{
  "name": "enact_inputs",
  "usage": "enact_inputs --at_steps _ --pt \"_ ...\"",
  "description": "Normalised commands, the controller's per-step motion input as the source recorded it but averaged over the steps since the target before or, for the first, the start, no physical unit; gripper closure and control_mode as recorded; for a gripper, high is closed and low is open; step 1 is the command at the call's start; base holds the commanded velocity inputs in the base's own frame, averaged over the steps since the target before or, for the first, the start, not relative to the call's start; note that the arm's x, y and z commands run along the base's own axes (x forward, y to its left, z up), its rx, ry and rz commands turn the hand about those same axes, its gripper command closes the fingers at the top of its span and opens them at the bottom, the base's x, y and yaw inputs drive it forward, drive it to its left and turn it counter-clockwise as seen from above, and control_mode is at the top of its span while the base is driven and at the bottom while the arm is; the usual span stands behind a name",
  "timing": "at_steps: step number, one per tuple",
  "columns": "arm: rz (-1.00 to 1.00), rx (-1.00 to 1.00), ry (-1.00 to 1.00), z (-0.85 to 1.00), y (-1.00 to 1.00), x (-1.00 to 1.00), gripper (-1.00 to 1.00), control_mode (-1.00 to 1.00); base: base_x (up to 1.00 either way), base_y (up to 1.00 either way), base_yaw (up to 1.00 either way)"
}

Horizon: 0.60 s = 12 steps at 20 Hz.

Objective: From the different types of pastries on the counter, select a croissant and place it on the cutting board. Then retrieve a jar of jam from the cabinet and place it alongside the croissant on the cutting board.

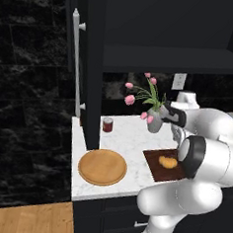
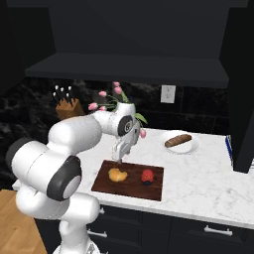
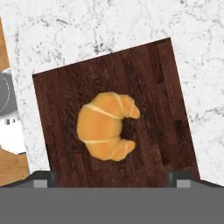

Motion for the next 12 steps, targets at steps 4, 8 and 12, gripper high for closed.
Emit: enact_inputs --at_steps 4,8,12 --pt "0.07 0.00 0.08 0.46 -0.41 -0.63 -1.00 -1.00 0.00 0.00 0.00" --pt "0.07 0.01 0.23 0.07 -0.34 -0.71 -1.00 -1.00 0.00 0.00 0.00" --pt "0.04 0.00 0.27 0.04 -0.55 -0.94 -1.00 -1.00 0.00 0.00 0.00"
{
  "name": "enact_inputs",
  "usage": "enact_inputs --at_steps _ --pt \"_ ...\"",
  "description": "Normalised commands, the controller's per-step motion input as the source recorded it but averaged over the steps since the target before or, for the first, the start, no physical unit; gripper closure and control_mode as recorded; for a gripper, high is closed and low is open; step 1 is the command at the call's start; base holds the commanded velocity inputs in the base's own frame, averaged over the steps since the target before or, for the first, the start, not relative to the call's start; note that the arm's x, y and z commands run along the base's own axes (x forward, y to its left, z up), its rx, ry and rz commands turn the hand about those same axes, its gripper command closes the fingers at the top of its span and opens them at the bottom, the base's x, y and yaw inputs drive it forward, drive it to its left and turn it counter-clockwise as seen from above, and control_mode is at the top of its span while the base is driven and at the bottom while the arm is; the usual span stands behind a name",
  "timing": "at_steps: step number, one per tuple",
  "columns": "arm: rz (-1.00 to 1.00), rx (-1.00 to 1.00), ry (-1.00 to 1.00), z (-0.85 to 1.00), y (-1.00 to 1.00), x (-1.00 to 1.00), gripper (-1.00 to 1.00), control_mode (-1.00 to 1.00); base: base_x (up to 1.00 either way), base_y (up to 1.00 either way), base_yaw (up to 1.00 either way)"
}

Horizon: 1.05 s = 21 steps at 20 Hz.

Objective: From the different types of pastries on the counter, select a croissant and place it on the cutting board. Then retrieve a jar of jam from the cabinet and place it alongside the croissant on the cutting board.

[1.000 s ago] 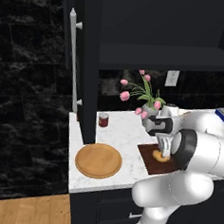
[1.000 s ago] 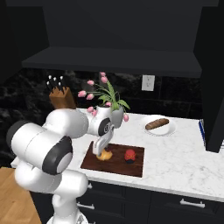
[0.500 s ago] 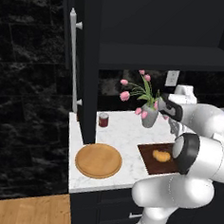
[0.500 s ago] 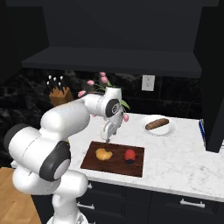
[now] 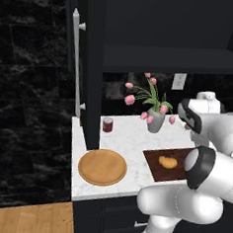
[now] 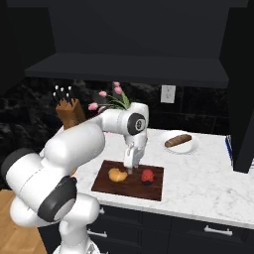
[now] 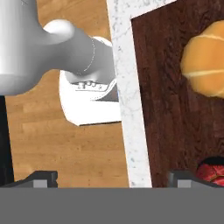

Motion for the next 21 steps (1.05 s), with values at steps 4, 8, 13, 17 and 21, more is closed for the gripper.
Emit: enact_inputs --at_steps 4,8,13,17,21 --pt "0.01 0.00 0.09 0.12 -0.55 -0.89 -1.00 -1.00 0.00 0.00 0.00" --pt "0.00 0.00 -0.06 0.03 -0.38 -0.71 -1.00 -1.00 0.00 0.00 0.00" --pt "0.00 0.00 -0.01 0.00 -0.35 -0.74 -1.00 -1.00 0.00 0.00 0.00" --pt "0.00 0.00 0.00 0.00 -0.40 -0.89 -1.00 -1.00 0.00 0.00 0.00" --pt "0.00 0.01 0.00 0.00 -0.25 -0.93 -1.00 -1.00 0.00 0.00 0.00"
